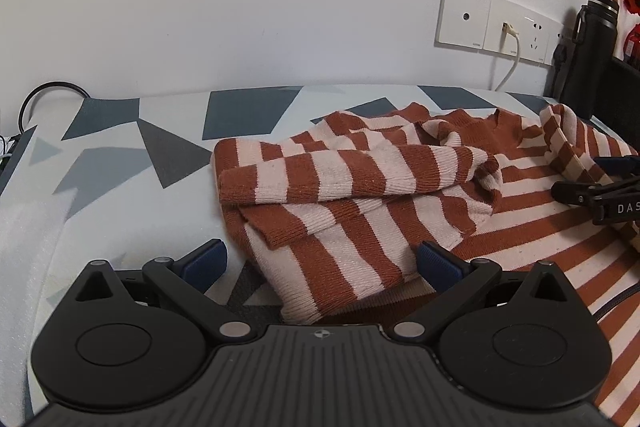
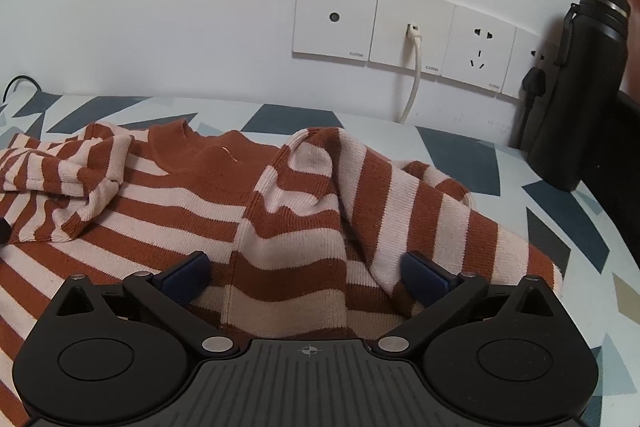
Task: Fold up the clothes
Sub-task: 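Move the right tool to a striped sleeve and close on it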
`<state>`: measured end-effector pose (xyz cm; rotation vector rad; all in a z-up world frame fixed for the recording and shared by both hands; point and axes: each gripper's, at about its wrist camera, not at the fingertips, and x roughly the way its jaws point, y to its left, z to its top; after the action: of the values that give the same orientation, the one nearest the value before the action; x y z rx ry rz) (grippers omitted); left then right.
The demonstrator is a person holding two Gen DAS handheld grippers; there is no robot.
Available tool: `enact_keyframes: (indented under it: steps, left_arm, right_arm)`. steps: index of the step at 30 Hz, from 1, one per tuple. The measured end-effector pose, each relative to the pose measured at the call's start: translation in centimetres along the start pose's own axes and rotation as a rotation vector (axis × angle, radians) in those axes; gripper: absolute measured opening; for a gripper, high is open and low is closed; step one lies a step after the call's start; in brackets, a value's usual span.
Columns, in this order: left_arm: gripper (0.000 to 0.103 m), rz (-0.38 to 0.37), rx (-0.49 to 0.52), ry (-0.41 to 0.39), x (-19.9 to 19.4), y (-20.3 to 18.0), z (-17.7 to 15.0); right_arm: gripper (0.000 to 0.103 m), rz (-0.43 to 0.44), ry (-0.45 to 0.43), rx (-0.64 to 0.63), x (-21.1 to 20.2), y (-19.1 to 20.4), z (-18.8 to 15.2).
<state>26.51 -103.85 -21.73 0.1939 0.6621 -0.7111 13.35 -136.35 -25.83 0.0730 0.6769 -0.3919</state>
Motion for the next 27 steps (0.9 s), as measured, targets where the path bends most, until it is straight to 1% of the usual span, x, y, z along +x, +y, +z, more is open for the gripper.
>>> enact_keyframes:
  steps: [11,27]
  left_arm:
    - [0.103,-0.002,-0.001,0.002,0.04,0.03,-0.04]
    - [0.103,-0.009,-0.003,0.004,0.07,0.09,-0.08]
  right_arm:
    - [0.102,0.011,0.003,0.003,0.1,-0.13,0.05]
    - [0.102,0.005,0.002,0.001,0.07,0.06,0.07]
